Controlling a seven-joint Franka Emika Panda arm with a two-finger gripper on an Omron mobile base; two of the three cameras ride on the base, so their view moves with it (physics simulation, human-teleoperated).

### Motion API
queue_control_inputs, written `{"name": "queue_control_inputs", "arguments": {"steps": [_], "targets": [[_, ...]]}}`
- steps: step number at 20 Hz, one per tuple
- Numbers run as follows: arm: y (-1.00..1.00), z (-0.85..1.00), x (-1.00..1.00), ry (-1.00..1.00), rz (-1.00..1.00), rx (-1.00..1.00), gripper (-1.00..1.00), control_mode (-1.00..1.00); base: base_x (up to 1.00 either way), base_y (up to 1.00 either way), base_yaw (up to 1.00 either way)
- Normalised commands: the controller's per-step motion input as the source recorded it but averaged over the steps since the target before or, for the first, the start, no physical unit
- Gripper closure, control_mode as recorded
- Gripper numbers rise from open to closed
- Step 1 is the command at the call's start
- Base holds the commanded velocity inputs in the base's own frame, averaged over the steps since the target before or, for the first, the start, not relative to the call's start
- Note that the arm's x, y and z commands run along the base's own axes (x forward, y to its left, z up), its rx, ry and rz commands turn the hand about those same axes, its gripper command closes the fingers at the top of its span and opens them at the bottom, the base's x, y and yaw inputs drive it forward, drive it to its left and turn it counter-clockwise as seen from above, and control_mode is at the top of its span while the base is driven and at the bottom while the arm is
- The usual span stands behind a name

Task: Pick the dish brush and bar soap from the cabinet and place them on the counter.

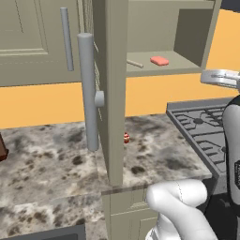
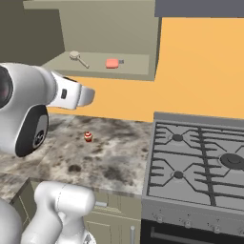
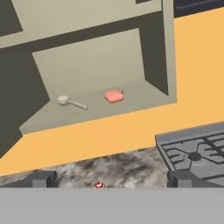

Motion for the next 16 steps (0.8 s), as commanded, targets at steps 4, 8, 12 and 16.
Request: {"name": "queue_control_inputs", "arguments": {"steps": [4,8,12,16], "targets": [[0.01,0.0,0.22,-0.06,0.0,0.0,-1.0,-1.0,0.0,0.0,0.0],[0.06,0.09,0.22,-0.01,0.0,0.0,-1.0,-1.0,0.0,0.0,0.0],[0.06,0.15,0.17,0.0,0.0,-0.02,-1.0,-1.0,0.0,0.0,0.0],[0.16,0.05,0.24,0.0,0.0,-0.02,-1.0,-1.0,0.0,0.0,0.0]]}}
